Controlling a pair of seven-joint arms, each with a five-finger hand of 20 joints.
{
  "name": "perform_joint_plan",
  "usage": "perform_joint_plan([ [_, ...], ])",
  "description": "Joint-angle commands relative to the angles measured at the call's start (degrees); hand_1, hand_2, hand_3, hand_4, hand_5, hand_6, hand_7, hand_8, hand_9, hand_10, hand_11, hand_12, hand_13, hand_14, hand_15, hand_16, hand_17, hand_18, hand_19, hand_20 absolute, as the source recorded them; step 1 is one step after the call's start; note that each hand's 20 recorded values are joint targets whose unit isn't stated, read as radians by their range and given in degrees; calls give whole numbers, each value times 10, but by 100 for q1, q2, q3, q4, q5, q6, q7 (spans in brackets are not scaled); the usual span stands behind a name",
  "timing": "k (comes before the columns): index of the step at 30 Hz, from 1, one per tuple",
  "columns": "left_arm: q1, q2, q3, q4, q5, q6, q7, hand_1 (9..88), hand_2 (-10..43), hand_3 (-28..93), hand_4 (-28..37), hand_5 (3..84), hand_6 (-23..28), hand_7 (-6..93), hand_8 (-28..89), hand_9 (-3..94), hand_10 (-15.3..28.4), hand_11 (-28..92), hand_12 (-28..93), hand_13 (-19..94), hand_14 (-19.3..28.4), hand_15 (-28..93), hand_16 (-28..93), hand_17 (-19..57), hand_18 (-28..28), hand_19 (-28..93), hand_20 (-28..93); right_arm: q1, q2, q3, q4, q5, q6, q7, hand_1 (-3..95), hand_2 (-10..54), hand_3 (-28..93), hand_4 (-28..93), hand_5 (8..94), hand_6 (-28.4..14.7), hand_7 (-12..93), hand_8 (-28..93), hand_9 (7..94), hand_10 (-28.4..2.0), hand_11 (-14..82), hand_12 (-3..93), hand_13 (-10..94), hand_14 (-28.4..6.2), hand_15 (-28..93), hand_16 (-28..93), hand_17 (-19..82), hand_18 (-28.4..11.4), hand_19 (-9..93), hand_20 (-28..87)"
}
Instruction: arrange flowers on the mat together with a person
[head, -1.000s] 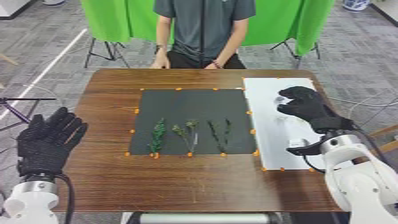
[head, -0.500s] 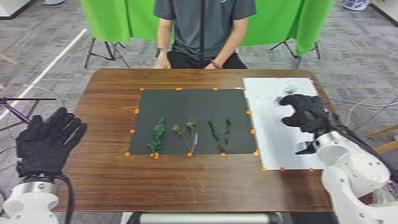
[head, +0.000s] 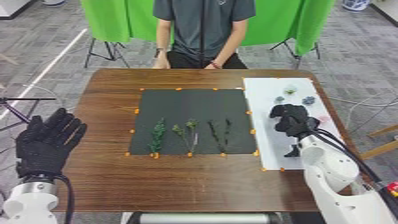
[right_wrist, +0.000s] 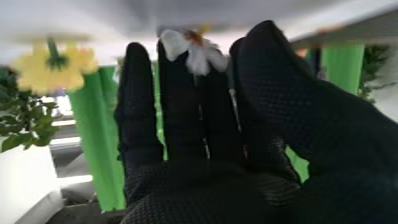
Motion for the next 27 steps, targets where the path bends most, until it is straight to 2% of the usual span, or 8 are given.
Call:
perform_joint_plan([
  [1, 41, -61, 15, 9, -89, 17, -71, 318, 113, 729, -274, 575, 85, 235, -79, 545, 165, 274, 201, 432, 182, 518, 30, 1, 190, 422, 282, -216, -135, -43, 107, 182, 82, 333, 658, -95, 671, -281, 594, 30, 482, -28, 741, -80, 97, 373, 678, -27, 251, 390, 354, -149, 752, 284],
  [3, 33, -58, 23, 13, -87, 9, -65, 318, 113, 729, -274, 575, 85, 236, -78, 545, 164, 274, 201, 432, 182, 518, 30, 1, 190, 421, 281, -302, -140, -14, 92, 169, 152, 281, 678, -95, 661, -281, 631, 29, 485, 6, 786, -78, 101, 411, 732, -19, 242, 423, 386, -136, 818, 245],
  [6, 61, -69, 4, 2, -95, -3, -32, 318, 113, 730, -273, 576, 85, 235, -79, 545, 164, 274, 201, 431, 183, 520, 30, 2, 190, 421, 281, -344, -112, -25, 46, 249, 280, 232, 694, -95, 653, -282, 651, 25, 480, 29, 804, -79, 104, 422, 767, -10, 246, 448, 415, -123, 850, 229],
  [18, 135, -76, 25, -28, -139, 26, 42, 318, 114, 729, -273, 576, 85, 237, -78, 546, 164, 276, 201, 432, 181, 521, 30, 2, 190, 422, 280, 45, -238, -469, -824, 654, 761, -119, 698, -95, 660, -283, 659, 19, 477, 43, 812, -79, 104, 429, 781, -6, 232, 466, 446, -84, 901, 128],
  [21, 208, -71, -30, -25, -188, 109, 69, 318, 115, 729, -273, 576, 86, 236, -79, 546, 164, 277, 201, 432, 181, 522, 30, 2, 190, 422, 280, 314, -564, -655, -1004, 1530, 499, -406, 693, -95, 663, -283, 660, 18, 479, 42, 811, -78, 105, 430, 781, -3, 233, 467, 455, -70, 903, 110],
  [23, 256, -89, -60, -21, -213, 105, 100, 318, 115, 729, -274, 577, 86, 236, -79, 546, 164, 277, 202, 431, 183, 522, 30, 2, 190, 422, 280, 573, -755, -939, -1040, 1585, 555, -490, 692, -95, 664, -283, 660, 18, 480, 41, 811, -80, 105, 433, 781, -3, 232, 467, 457, -62, 912, 88],
  [25, 245, -90, -53, -20, -181, 128, 49, 318, 116, 728, -274, 577, 86, 235, -79, 546, 164, 277, 201, 432, 183, 522, 29, 2, 190, 421, 279, 830, -923, -1242, -1045, 1672, 510, -602, 692, -95, 666, -283, 659, 18, 484, 43, 810, -80, 105, 434, 780, -2, 231, 467, 456, -58, 918, 77],
  [27, 205, -91, -37, -19, -119, 90, -86, 318, 116, 728, -275, 577, 86, 235, -79, 546, 164, 277, 202, 432, 182, 521, 29, 2, 190, 421, 279, 1178, -1066, -1682, -981, 1794, 288, -349, 690, -95, 671, -283, 658, 19, 487, 49, 810, -79, 106, 436, 780, -2, 231, 468, 456, -56, 922, 73],
])
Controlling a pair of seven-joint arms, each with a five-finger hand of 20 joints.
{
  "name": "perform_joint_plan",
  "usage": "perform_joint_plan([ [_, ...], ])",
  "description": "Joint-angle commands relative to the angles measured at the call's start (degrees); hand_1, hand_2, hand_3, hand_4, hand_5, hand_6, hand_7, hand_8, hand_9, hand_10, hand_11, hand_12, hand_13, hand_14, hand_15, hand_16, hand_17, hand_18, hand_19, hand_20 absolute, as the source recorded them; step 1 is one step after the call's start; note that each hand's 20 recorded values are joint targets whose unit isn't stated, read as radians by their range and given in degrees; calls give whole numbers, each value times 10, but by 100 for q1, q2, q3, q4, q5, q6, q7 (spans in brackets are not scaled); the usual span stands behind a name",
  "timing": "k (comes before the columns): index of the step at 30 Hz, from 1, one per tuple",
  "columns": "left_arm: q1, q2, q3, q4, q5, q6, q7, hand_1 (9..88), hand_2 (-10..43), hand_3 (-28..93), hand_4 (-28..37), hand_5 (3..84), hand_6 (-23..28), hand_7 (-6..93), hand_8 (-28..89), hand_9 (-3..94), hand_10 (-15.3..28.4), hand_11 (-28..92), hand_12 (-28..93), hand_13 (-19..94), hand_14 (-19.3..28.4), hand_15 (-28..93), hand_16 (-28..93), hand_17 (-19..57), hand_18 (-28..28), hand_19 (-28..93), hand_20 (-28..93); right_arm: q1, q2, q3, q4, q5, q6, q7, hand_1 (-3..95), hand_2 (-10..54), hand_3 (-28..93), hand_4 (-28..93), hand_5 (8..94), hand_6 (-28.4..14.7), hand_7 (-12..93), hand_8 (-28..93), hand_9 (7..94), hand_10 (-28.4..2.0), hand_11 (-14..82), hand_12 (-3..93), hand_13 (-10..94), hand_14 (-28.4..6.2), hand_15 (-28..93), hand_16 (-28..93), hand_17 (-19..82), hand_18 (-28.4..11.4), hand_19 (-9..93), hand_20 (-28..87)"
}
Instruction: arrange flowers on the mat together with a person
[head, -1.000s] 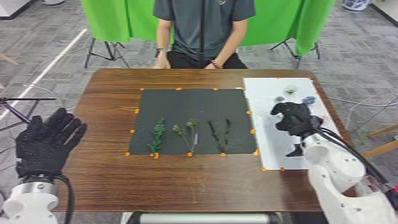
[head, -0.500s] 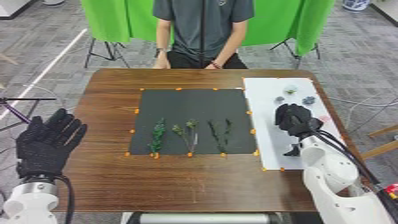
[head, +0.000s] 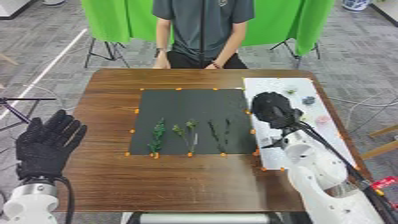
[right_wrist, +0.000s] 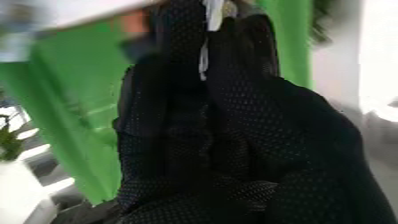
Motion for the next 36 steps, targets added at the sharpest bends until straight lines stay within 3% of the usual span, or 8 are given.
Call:
perform_joint_plan([
  [1, 76, -57, -9, 19, 44, 39, -163, 318, 117, 728, -275, 577, 86, 235, -79, 546, 163, 276, 201, 432, 182, 521, 29, 2, 190, 421, 279, 1296, -882, -1290, -17, 416, -432, -144, 686, -95, 676, -283, 657, 21, 488, 53, 809, -79, 106, 436, 780, -2, 231, 468, 456, -57, 924, 70],
  [4, -71, -13, 107, 70, 191, 91, -141, 317, 117, 728, -274, 576, 87, 233, -79, 543, 165, 276, 201, 431, 183, 522, 29, 1, 190, 421, 279, 1716, -1134, -1775, 368, 57, -519, -450, 681, -95, 682, -283, 651, 21, 494, 62, 806, -79, 108, 437, 779, -4, 232, 465, 460, -64, 922, 82],
  [9, -213, 37, 271, 114, 185, 141, -175, 317, 117, 727, -274, 575, 88, 232, -78, 543, 165, 276, 201, 430, 182, 521, 29, 1, 190, 421, 279, 2037, -1566, -2324, 848, -23, -783, -557, 681, -95, 685, -282, 648, 21, 499, 60, 804, -79, 111, 436, 776, -6, 239, 462, 466, -70, 911, 105],
  [12, -326, 103, 359, 156, 366, 228, -192, 317, 117, 726, -273, 575, 87, 231, -77, 543, 165, 277, 201, 430, 182, 521, 28, 1, 190, 422, 279, 2186, -1827, -2543, 1173, 533, -1100, -128, 680, -95, 687, -282, 642, 21, 505, 66, 801, -79, 113, 437, 773, -6, 242, 459, 472, -63, 910, 94],
  [15, -386, 188, 403, 176, 257, 230, -90, 317, 116, 727, -273, 575, 88, 231, -77, 543, 165, 277, 201, 430, 182, 522, 29, 1, 190, 422, 279, 2268, -2265, -2538, 1722, -136, -1233, -366, 678, -95, 691, -283, 640, 21, 510, 64, 799, -80, 114, 436, 768, -9, 246, 458, 473, -61, 914, 78],
  [20, -617, 298, 700, 256, 310, 157, -47, 317, 116, 728, -272, 576, 87, 232, -77, 544, 164, 277, 201, 430, 183, 522, 29, 1, 190, 422, 279, 2170, -2799, -2275, 2348, -985, -1417, -763, 674, -95, 696, -281, 636, 22, 518, 65, 797, -81, 116, 432, 767, -12, 249, 451, 466, -71, 919, 69],
  [22, -471, 265, 743, 152, 304, 183, 83, 318, 115, 728, -272, 575, 87, 232, -77, 544, 165, 277, 200, 429, 184, 522, 29, 0, 190, 422, 279, 1929, -2836, -2236, 2148, -1217, -1847, -876, 672, -95, 696, -280, 634, 21, 521, 63, 795, -81, 118, 433, 765, -12, 252, 450, 465, -72, 919, 68],
  [36, -564, 231, 769, 202, 381, 168, -183, 320, 114, 729, -271, 575, 86, 236, -78, 543, 166, 278, 201, 430, 181, 522, 28, 1, 189, 422, 279, 1636, -2911, -2332, 2143, -1407, -1687, -544, 671, -95, 689, -282, 620, 18, 536, 56, 784, -86, 118, 428, 751, -15, 249, 444, 450, -84, 910, 71],
])
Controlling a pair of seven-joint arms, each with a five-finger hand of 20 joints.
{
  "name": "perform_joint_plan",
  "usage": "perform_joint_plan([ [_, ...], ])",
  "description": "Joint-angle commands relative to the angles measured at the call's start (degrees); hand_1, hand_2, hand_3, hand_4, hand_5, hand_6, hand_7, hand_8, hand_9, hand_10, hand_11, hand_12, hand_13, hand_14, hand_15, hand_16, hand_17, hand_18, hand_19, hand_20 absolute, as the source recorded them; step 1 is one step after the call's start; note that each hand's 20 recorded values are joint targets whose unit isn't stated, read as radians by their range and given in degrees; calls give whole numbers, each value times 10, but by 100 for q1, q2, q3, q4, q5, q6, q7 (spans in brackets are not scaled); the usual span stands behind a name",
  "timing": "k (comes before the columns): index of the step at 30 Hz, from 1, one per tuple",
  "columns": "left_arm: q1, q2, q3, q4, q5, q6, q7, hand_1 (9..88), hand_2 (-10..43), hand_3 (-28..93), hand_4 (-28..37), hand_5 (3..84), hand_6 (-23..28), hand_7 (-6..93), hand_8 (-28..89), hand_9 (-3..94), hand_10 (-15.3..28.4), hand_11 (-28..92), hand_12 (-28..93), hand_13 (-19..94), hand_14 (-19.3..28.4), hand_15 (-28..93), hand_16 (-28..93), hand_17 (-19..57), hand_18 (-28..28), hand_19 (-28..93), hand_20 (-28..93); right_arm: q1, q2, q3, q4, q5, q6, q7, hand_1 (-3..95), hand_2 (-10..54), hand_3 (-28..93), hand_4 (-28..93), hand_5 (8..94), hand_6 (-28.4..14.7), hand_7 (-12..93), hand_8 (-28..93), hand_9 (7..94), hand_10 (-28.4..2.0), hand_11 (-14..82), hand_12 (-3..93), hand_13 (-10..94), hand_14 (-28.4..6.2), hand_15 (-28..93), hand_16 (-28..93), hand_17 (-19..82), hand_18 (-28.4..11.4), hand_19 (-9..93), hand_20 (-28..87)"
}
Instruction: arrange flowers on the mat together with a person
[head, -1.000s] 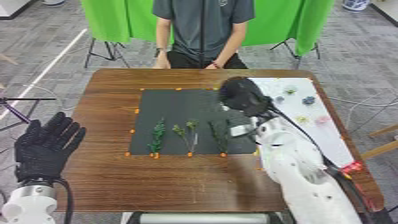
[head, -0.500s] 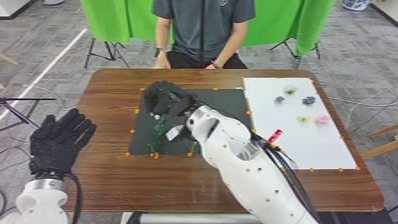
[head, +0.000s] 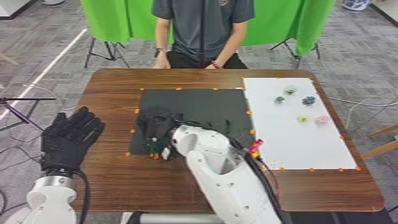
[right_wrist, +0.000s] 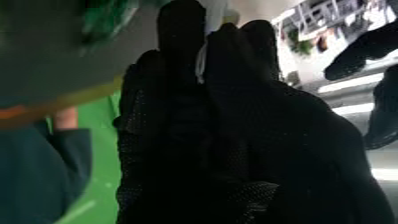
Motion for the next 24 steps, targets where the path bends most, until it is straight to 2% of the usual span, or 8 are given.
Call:
perform_joint_plan([
  [1, 22, -52, 21, 16, 59, -7, -161, 320, 114, 729, -271, 576, 87, 235, -79, 543, 166, 278, 201, 430, 181, 522, 29, 1, 189, 422, 279, -63, -48, -147, 20, 198, 262, 232, 671, -95, 689, -282, 619, 18, 536, 57, 784, -86, 119, 428, 751, -15, 250, 444, 451, -84, 909, 72],
  [5, -13, -48, 70, 27, 58, -49, -217, 320, 114, 728, -271, 575, 87, 235, -78, 544, 165, 279, 201, 431, 182, 521, 29, 1, 189, 422, 279, -179, -178, -87, 117, -18, 230, 278, 668, -95, 690, -283, 614, 16, 534, 54, 779, -88, 118, 426, 750, -16, 252, 445, 453, -86, 902, 80],
  [7, -52, -16, 94, 35, 37, -58, -167, 320, 114, 728, -271, 575, 86, 236, -78, 544, 165, 279, 201, 430, 181, 522, 29, 1, 189, 422, 279, -177, -243, -53, 185, -190, 212, 274, 665, -95, 691, -283, 608, 15, 529, 47, 773, -90, 112, 416, 744, -18, 252, 444, 455, -88, 899, 82],
  [15, -13, -39, 40, 32, 25, -69, -188, 320, 114, 728, -271, 575, 86, 236, -79, 543, 164, 279, 201, 429, 183, 523, 29, 0, 189, 422, 279, -134, -173, -127, 224, -129, 502, 453, 651, -95, 683, -283, 575, 1, 515, 22, 735, -91, 102, 384, 702, -29, 255, 410, 447, -101, 857, 120],
  [17, 15, -44, 23, 26, 11, -60, -181, 320, 114, 728, -271, 575, 86, 236, -79, 543, 165, 278, 201, 429, 183, 523, 29, 0, 190, 422, 279, -131, -148, -151, 208, -71, 579, 444, 634, -95, 680, -283, 551, -2, 510, -11, 689, -98, 139, 317, 668, -40, 265, 379, 428, -127, 782, 179],
  [20, 30, -51, 7, 22, 15, -66, -178, 321, 114, 728, -271, 575, 86, 236, -79, 543, 165, 278, 200, 429, 182, 522, 29, 0, 190, 422, 279, -117, -118, -198, 171, 0, 693, 463, 583, -95, 713, -283, 538, -1, 421, -59, 615, -114, 231, 192, 615, -59, 304, 328, 393, -147, 747, 211],
  [23, 27, -53, 7, 23, 16, -73, -193, 320, 113, 729, -271, 574, 86, 236, -79, 542, 165, 278, 201, 430, 182, 521, 28, 0, 190, 422, 279, -88, -89, -255, 140, 59, 762, 504, 537, -95, 759, -283, 531, 0, 393, -184, 586, -121, 226, 170, 585, -75, 348, 266, 372, -155, 731, 200],
  [24, 10, -38, 16, 33, 11, -86, -190, 320, 114, 728, -271, 574, 87, 235, -79, 543, 165, 278, 201, 429, 182, 521, 29, 0, 189, 422, 279, -71, -72, -276, 124, 83, 777, 533, 524, -95, 771, -283, 528, -1, 388, -191, 582, -121, 223, 168, 578, -81, 364, 236, 367, -156, 730, 194],
])
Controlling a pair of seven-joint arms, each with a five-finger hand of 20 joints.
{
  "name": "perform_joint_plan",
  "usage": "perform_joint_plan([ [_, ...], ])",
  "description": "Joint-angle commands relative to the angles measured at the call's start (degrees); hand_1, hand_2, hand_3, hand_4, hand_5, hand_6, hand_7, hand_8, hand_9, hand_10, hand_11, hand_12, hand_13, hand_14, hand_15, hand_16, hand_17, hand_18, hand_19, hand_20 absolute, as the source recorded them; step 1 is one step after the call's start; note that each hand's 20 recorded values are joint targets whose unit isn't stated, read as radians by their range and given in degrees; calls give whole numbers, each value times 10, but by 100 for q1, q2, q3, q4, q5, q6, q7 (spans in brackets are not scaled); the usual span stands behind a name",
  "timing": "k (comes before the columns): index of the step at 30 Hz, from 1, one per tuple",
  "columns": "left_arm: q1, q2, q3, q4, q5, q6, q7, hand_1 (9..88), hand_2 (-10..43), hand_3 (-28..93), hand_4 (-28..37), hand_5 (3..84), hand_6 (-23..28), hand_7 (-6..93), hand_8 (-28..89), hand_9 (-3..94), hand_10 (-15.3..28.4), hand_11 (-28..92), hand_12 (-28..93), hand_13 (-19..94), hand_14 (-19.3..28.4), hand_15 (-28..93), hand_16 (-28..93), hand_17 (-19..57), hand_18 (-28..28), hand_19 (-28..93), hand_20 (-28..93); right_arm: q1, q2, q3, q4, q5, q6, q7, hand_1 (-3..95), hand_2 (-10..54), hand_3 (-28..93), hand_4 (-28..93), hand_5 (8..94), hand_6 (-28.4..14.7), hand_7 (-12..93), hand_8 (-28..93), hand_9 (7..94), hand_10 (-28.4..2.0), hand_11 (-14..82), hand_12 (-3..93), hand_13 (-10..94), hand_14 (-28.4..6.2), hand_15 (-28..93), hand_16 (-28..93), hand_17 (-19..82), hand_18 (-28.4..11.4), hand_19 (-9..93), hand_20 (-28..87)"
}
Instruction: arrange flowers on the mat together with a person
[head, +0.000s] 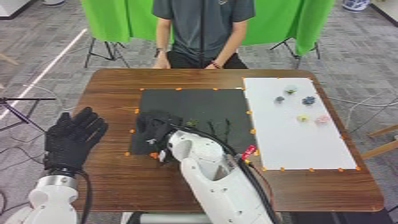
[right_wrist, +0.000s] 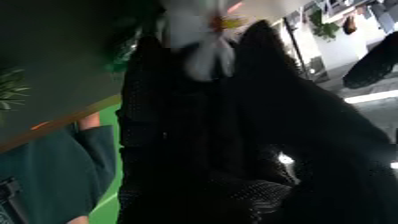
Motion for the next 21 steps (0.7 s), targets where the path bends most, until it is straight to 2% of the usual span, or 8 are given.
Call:
perform_joint_plan([
  [1, 61, -38, -20, 19, -21, -56, -68, 321, 114, 728, -271, 574, 87, 235, -79, 543, 165, 279, 200, 429, 182, 521, 28, 0, 189, 421, 279, 26, 61, -152, -133, 139, 262, 120, 508, -95, 785, -283, 525, -2, 381, -193, 578, -120, 220, 166, 574, -88, 379, 202, 363, -157, 731, 188],
  [7, 30, -29, -16, 32, -47, -43, -63, 321, 113, 728, -272, 574, 86, 236, -79, 543, 164, 279, 201, 429, 181, 522, 29, 1, 189, 421, 279, 72, 126, -182, -156, 208, 247, 227, 480, -95, 793, -283, 522, -4, 370, -192, 571, -124, 208, 160, 560, -95, 389, 175, 355, -160, 731, 186],
  [11, 45, -46, -30, 36, -115, -57, -65, 320, 113, 729, -272, 573, 86, 236, -79, 543, 163, 279, 200, 429, 182, 522, 29, 0, 189, 421, 279, 71, 169, -213, -172, 303, 244, 332, 467, -95, 799, -283, 533, -7, 362, -190, 568, -127, 202, 157, 542, -99, 389, 166, 342, -163, 730, 185],
  [13, 44, -37, -22, 33, -98, -53, -67, 321, 113, 729, -272, 574, 86, 235, -80, 543, 164, 279, 201, 429, 182, 522, 29, 0, 189, 421, 279, 67, 194, -233, -189, 350, 265, 364, 466, -95, 799, -283, 542, -7, 358, -188, 571, -128, 201, 157, 535, -101, 380, 158, 338, -162, 717, 178],
  [17, 34, -37, -29, 44, -111, -65, -91, 320, 113, 729, -271, 574, 86, 236, -79, 543, 165, 279, 201, 429, 182, 522, 29, 1, 190, 421, 280, 55, 211, -235, -199, 401, 270, 358, 461, -95, 799, -283, 552, -3, 357, -187, 582, -122, 202, 152, 503, -109, 344, 131, 322, -153, 661, 133],
  [21, 48, -61, -53, 35, -91, -60, -164, 321, 113, 729, -271, 574, 86, 236, -79, 543, 164, 278, 201, 430, 183, 522, 29, 1, 190, 421, 279, 21, 288, -293, -180, 450, 655, 313, 452, -95, 805, -283, 579, -1, 349, -189, 585, -119, 192, 138, 463, -114, 312, 103, 292, -142, 582, 71],
])
